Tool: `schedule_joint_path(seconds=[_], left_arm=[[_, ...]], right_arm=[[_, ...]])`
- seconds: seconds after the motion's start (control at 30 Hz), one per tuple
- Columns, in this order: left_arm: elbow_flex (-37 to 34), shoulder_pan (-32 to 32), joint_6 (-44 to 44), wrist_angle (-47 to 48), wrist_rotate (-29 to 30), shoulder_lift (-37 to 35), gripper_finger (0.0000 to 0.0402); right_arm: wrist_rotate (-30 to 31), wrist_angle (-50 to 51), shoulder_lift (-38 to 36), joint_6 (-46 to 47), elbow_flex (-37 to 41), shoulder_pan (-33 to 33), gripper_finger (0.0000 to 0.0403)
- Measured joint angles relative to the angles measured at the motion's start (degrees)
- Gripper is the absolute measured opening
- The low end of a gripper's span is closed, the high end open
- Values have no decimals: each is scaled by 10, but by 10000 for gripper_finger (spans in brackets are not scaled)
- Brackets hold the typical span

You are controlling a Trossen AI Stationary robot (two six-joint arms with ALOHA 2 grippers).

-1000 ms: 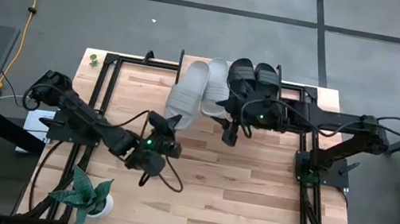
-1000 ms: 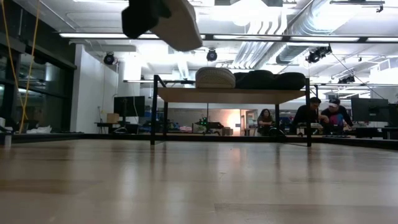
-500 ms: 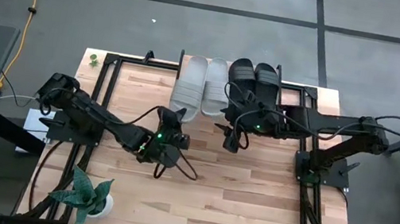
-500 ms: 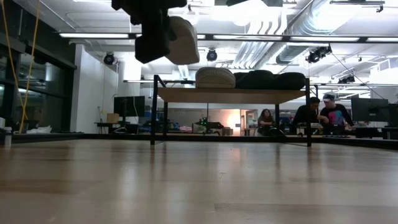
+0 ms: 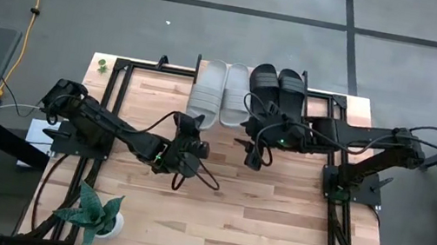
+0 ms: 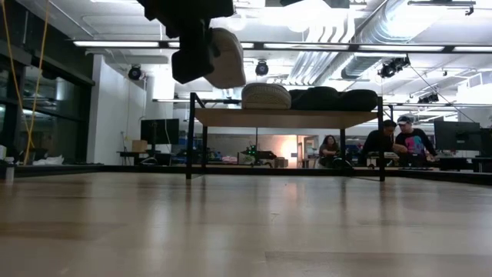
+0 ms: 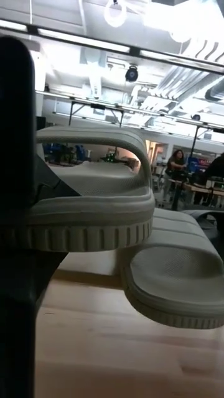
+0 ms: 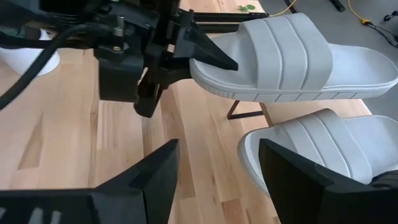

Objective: Pick and place slides into the shelf
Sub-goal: Put the gray slide on the shelf

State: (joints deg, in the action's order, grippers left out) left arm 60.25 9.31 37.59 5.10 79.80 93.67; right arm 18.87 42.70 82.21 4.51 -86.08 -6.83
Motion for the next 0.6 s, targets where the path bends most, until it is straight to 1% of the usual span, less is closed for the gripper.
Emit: schedule_joint_path(seconds=[0.33, 0.6], left_arm=[[0, -26, -54, 53, -11, 0, 14], [0, -38, -82, 62, -49, 0, 14]], right_arm=[[0, 0, 0, 1, 0, -7, 211], [0, -1, 0, 1, 0, -7, 211]])
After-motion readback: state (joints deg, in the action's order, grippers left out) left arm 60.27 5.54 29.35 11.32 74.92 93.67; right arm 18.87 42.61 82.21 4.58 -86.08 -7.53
